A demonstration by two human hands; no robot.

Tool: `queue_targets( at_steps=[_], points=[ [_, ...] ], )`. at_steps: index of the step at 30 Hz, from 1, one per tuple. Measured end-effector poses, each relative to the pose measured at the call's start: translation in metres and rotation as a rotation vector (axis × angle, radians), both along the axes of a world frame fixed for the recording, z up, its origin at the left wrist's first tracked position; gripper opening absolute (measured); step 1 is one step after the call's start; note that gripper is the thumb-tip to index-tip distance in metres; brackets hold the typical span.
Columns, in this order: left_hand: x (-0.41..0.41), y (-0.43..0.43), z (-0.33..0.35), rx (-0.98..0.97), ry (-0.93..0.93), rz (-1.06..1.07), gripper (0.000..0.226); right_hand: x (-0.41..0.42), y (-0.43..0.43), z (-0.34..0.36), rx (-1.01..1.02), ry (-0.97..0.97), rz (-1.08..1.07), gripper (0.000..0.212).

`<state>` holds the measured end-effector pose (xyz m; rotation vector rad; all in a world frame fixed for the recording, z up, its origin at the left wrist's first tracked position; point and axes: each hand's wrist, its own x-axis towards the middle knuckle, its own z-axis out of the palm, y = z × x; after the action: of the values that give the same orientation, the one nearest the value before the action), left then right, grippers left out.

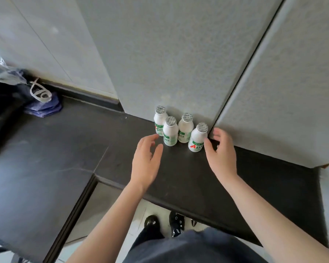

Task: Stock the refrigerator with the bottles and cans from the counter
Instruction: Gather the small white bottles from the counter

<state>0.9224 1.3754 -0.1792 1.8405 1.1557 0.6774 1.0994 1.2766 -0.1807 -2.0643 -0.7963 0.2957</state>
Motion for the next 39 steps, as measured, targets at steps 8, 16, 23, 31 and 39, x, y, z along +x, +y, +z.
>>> queue_targets(
  at_steps=[8,16,23,31,39],
  points=[
    [0.054,0.03,0.0,0.112,0.106,-0.151,0.049,0.014,0.026,-0.017,-0.075,-0.022,0.083,0.048],
    [0.066,0.039,-0.005,0.147,0.108,-0.101,0.033,0.018,0.026,-0.026,-0.062,-0.063,0.088,0.035],
    [0.056,0.036,-0.01,0.168,0.08,-0.105,0.029,0.017,0.024,-0.028,-0.037,-0.036,0.099,0.028],
    [-0.005,0.012,-0.006,0.017,-0.06,0.032,0.027,-0.014,0.006,-0.017,0.03,-0.009,0.166,0.028],
    [-0.096,-0.043,-0.012,-0.136,-0.168,0.473,0.025,-0.089,0.029,-0.02,0.093,0.122,0.516,0.02]
  ],
)
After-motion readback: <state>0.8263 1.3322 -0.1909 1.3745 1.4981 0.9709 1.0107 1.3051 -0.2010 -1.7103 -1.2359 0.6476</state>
